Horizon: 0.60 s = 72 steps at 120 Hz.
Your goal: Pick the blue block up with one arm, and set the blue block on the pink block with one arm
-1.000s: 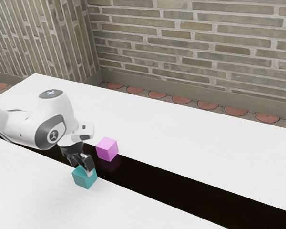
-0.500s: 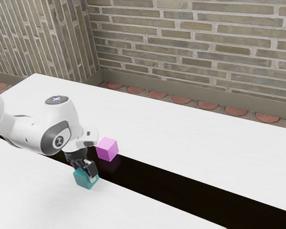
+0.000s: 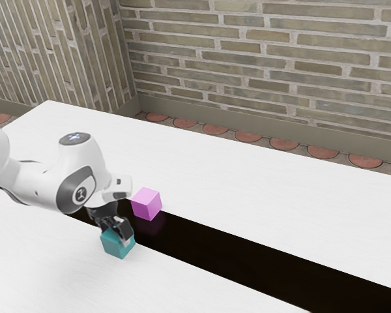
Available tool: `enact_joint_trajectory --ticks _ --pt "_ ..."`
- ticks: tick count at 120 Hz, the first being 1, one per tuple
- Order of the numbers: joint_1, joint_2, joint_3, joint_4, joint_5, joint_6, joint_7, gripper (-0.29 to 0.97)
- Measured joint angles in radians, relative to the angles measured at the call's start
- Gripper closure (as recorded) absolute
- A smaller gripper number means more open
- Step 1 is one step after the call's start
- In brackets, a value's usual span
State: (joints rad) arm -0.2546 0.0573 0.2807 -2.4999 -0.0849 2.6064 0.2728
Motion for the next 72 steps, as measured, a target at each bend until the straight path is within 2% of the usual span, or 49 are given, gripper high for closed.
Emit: enact_joint_trajectory --ticks 40,72 --pt "-0.005 0.021 0.000 0.001 -0.023 0.029 0.001 0.03" --pt "-0.007 0.029 0.000 0.002 -0.048 0.039 0.002 0.17"
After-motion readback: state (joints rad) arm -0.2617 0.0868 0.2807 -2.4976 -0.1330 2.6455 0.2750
